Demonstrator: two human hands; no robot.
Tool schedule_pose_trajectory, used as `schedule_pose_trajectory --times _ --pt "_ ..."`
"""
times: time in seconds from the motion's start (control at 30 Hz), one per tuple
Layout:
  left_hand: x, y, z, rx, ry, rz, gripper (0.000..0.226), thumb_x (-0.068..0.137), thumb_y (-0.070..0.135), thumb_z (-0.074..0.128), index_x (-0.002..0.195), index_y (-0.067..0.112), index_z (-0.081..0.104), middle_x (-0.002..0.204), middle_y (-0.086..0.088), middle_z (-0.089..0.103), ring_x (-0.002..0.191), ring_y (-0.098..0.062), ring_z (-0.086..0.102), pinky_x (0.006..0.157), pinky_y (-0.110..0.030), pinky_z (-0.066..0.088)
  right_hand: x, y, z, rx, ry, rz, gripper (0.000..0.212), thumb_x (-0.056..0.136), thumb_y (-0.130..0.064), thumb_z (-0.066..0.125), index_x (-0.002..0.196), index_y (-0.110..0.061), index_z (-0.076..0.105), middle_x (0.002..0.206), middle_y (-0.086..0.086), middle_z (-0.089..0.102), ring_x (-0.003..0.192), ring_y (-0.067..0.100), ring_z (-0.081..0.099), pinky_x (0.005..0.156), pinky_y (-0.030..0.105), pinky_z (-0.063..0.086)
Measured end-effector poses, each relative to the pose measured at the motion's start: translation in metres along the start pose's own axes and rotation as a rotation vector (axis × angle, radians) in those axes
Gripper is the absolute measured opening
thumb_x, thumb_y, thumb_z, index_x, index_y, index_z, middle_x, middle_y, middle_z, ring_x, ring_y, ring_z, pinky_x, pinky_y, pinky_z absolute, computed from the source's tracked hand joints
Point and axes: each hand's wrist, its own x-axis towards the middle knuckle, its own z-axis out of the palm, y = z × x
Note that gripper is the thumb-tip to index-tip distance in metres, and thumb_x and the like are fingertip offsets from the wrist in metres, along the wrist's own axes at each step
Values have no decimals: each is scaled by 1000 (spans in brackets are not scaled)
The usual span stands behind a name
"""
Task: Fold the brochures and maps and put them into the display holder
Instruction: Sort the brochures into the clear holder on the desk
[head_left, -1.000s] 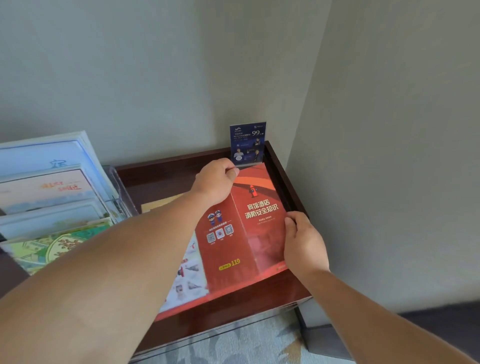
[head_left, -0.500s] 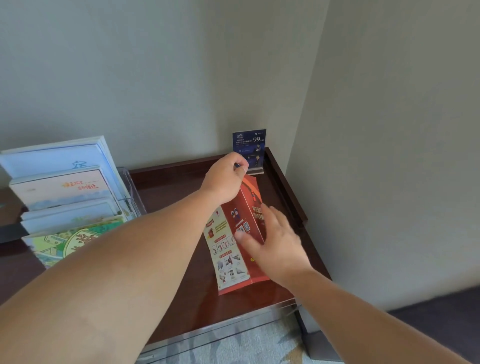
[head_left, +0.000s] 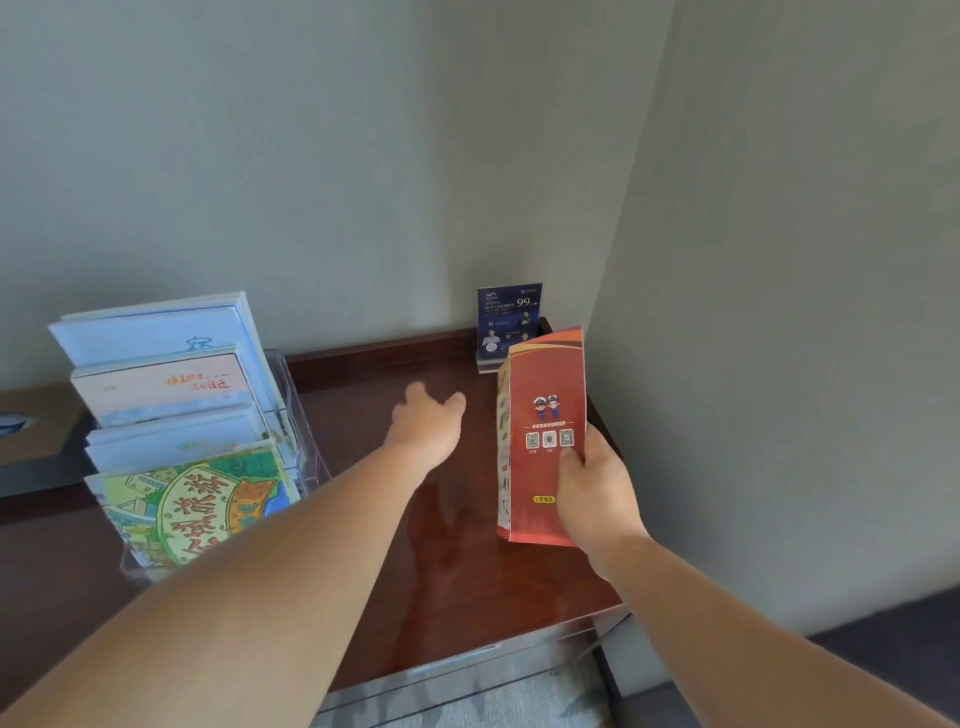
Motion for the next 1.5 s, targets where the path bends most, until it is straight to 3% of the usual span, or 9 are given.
schedule_pose_trajectory --times 0.13,0.23,0.5,0.63,0.8,0.97,1.17,1.3,1.5 --pt "-3 -15 15 -290 -201 -215 81 92 70 34 155 21 20 149 -10 42 135 -33 40 110 -51 33 -1 -7 -4 204 28 38 30 103 -26 34 106 -41 60 91 -17 73 81 5 72 69 31 59" --pt "-11 -14 22 -489 -323 -327 84 87 78 33 145 17 37 113 -8 62 109 -28 56 97 -48 39 -2 -9 -7 302 8 62 33 102 -22 34 106 -37 64 93 -12 74 81 8 73 68 36 61" --pt "-11 -16 19 -613 -411 -214 47 92 59 52 99 15 66 85 -4 75 87 -25 71 91 -45 53 -1 -12 -12 218 60 49 33 101 -24 32 100 -37 62 90 -15 74 78 7 72 64 28 57" --pt "-14 -13 12 -503 -245 -60 17 97 26 57 99 10 63 99 -11 76 92 -32 73 90 -48 56 3 -15 -18 4 218 49 31 96 -18 30 94 -32 57 92 -11 71 80 14 68 68 36 58" --pt "-30 -2 12 -630 -414 51 24 98 27 52 111 9 60 101 -11 75 92 -29 73 90 -53 56 -4 -15 -1 -209 -2 -82 36 99 -30 38 133 -39 45 118 -13 62 87 8 64 60 29 57" --pt "-43 3 15 -593 -499 116 35 94 47 54 116 23 66 111 -7 73 100 -25 71 91 -46 55 -11 -11 20 -403 -292 -72 75 81 -34 49 151 -40 22 152 -6 26 132 26 43 104 48 44" --pt "-40 -14 -3 -490 -318 147 27 98 7 52 111 22 70 112 -6 73 106 -27 68 100 -54 49 1 -13 5 -259 -57 -84 70 90 -29 61 152 -26 28 146 1 42 128 21 49 101 37 46" --pt "-46 -29 -12 -404 -345 162 22 96 12 57 108 24 71 108 -2 75 104 -23 69 102 -51 48 9 -14 3 -184 -102 -7 10 91 -19 62 99 -22 68 84 -6 71 80 17 67 72 36 55" --pt "-53 -49 -12 -283 -251 134 18 95 17 58 105 25 71 105 -1 75 101 -23 69 97 -52 51 10 2 17 -219 -176 -11 29 91 -16 61 63 -16 50 65 7 61 63 24 57 71 51 55"
